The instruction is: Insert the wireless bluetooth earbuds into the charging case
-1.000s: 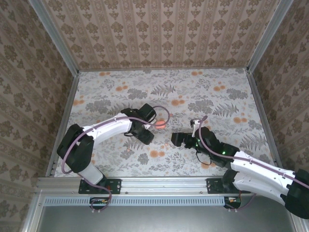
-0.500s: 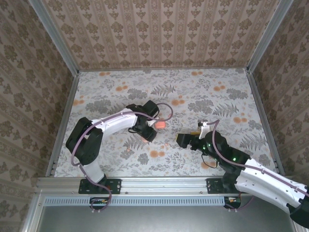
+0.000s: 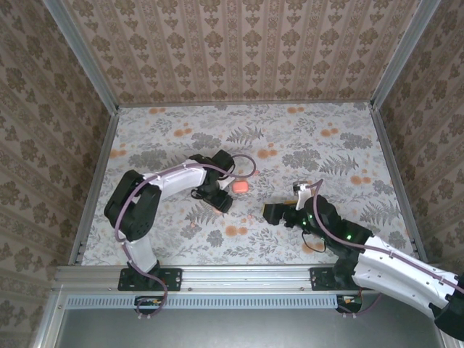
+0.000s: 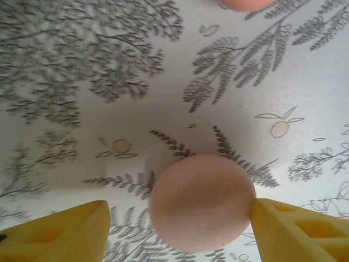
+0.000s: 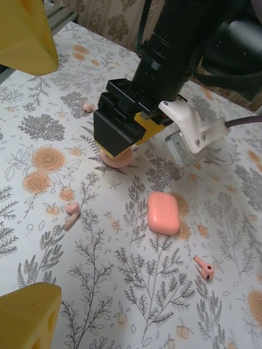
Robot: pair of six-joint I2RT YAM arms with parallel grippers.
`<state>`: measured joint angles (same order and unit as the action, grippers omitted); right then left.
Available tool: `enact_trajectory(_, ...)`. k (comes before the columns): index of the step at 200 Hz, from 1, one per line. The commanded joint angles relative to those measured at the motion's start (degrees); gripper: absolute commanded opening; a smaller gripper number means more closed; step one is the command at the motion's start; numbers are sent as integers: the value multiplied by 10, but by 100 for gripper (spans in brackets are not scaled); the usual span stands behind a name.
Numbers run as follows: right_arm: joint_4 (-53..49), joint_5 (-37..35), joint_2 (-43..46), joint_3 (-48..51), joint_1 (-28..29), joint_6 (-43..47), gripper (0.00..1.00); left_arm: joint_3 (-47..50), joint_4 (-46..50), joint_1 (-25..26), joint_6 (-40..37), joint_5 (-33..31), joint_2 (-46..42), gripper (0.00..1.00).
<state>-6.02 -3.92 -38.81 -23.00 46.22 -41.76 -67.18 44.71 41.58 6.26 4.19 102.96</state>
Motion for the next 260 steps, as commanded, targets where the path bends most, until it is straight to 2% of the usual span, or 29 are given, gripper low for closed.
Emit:
enact_trajectory(1,5,16,-6,-5,-4,10,99,-8,11,3,-9,17,9,68)
enact_trajectory(54,1,18,-8,-8,-4,8,99,-4,7,7,-11,8,30,66)
enact_trajectory(84,-2,16,-3,-6,-4,8,98,-3,8,9,-13,8,43,61)
enact_trajectory(103,-3,16,-3,-6,-4,8,98,-2,12,10,-14,8,44,52)
enact_trajectory(130,5,15,-5,1,-5,8,98,-4,16,15,-20,1,33,47)
enact_trajectory(152,66,34,-15,34,-12,15,98,2,10,16,-30,3,7,44)
enact_trajectory(169,134,69,-38,65,-32,3,98,21,-12,15,-42,7,-21,43)
enact_trajectory(209,177,104,-118,59,-51,0,97,72,-88,18,-80,37,-87,39)
enact_trajectory(260,286,159,-247,47,-59,-5,95,130,-202,65,-103,57,-163,39)
